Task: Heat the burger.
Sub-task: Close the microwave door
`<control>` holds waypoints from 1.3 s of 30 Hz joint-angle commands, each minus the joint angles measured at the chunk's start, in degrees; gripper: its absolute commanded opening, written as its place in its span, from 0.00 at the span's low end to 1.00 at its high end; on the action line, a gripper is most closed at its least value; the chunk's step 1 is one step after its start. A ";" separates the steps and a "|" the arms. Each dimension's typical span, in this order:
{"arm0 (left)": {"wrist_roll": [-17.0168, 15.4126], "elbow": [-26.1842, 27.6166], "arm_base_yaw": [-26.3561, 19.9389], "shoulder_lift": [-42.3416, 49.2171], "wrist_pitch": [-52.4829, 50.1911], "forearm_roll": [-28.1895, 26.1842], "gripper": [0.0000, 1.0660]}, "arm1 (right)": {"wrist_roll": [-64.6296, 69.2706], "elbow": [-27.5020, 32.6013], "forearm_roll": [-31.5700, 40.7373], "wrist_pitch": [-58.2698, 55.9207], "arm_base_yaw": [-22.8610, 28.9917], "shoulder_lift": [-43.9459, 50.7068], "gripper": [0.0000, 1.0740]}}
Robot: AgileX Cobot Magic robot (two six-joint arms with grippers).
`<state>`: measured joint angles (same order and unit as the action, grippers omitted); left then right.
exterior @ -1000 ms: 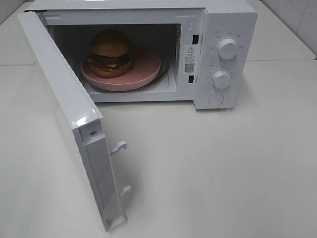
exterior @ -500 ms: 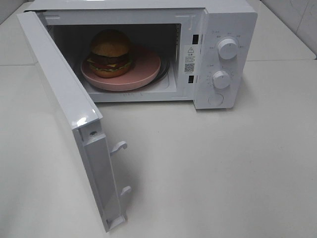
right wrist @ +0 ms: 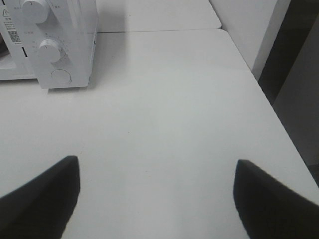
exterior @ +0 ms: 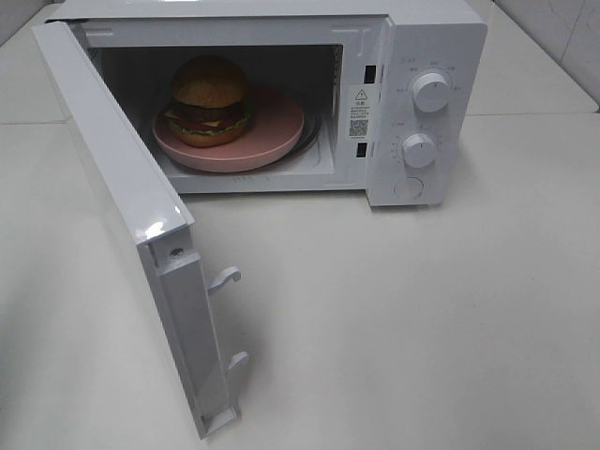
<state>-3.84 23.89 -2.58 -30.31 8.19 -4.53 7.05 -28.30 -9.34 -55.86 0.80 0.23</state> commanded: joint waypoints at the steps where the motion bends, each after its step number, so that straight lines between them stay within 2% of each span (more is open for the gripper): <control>1: 0.06 -2.35 0.40 -2.98 -10.14 0.00 0.00 | -0.80 0.11 0.11 0.63 -0.29 2.01 0.71; 3: 0.06 -5.27 0.40 -7.51 -20.40 0.40 0.00 | -0.80 0.11 0.11 0.63 -0.29 2.01 0.71; 4: 0.06 -5.27 0.40 -7.51 -20.40 0.40 0.00 | -0.80 0.11 0.11 0.63 -0.29 2.01 0.71; 6: -0.17 -7.73 0.40 -12.55 -31.57 2.52 0.00 | -0.80 0.11 0.11 0.63 -0.29 2.01 0.71; 9: -0.52 -9.00 0.40 -16.44 -37.47 4.53 0.00 | -0.80 0.11 0.11 0.63 -0.29 2.01 0.71; 10: -0.92 -9.22 0.40 -18.05 -39.65 6.19 0.00 | -0.80 0.11 0.11 0.63 -0.29 2.01 0.71; 11: -2.41 -9.34 0.40 -22.23 -42.80 10.31 0.00 | -0.80 0.11 0.11 0.63 -0.29 2.01 0.71; 13: -3.21 -9.34 0.40 -23.95 -44.18 12.26 0.00 | -0.80 0.11 0.11 0.63 -0.29 2.01 0.71; 14: -4.70 -9.34 0.40 -28.36 -46.75 17.19 0.00 | -0.80 0.11 0.11 0.63 -0.29 2.01 0.71; 15: -4.70 -9.34 0.40 -28.36 -46.75 17.19 0.00 | -0.80 0.11 0.11 0.63 -0.29 2.01 0.71; 16: -6.42 -9.34 0.40 -32.77 -49.79 22.23 0.00 | -0.80 0.11 0.11 0.63 -0.29 2.01 0.71; 17: -6.93 -9.34 0.40 -34.49 -50.99 24.18 0.00 | -0.80 0.11 0.11 0.63 -0.29 2.01 0.71; 23: -9.97 -9.05 0.40 -43.54 -58.44 30.42 0.00 | -0.80 0.11 0.11 0.63 -0.29 2.01 0.71; 25: -13.24 -7.33 0.40 -47.61 -59.99 34.61 0.00 | -0.80 0.11 0.11 0.63 -0.29 2.01 0.71; 26: -13.24 -7.33 0.40 -47.61 -59.99 34.61 0.00 | -0.80 0.11 0.11 0.63 -0.29 2.01 0.71; 27: -15.07 -6.07 1.03 -49.73 -60.28 35.92 0.00 | -0.80 0.11 0.11 0.63 -0.29 2.01 0.71; 29: -15.30 -5.39 1.83 -50.82 -60.16 35.87 0.00 | -0.80 0.11 0.11 0.63 -0.29 2.01 0.71; 31: -12.20 -2.29 6.19 -55.35 -58.44 34.72 0.00 | -0.80 0.11 0.11 0.63 -0.29 2.01 0.71; 33: -11.97 -1.66 7.33 -56.44 -58.16 33.58 0.00 | -0.80 0.11 0.11 0.63 -0.29 2.01 0.71; 34: -11.92 -0.92 9.28 -58.16 -58.16 30.71 0.00 | -0.80 0.11 0.11 0.63 -0.29 2.01 0.71; 37: -11.69 -0.63 10.26 -58.96 -58.21 29.28 0.00 | -0.80 0.11 0.11 0.63 -0.29 2.01 0.71; 39: -9.45 0.06 12.72 -60.91 -58.38 25.61 0.00 | -0.80 0.11 0.11 0.63 -0.29 2.01 0.71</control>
<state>-15.13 22.98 8.08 -89.90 -50.13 24.98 7.05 -28.30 -9.34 -55.86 0.80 0.23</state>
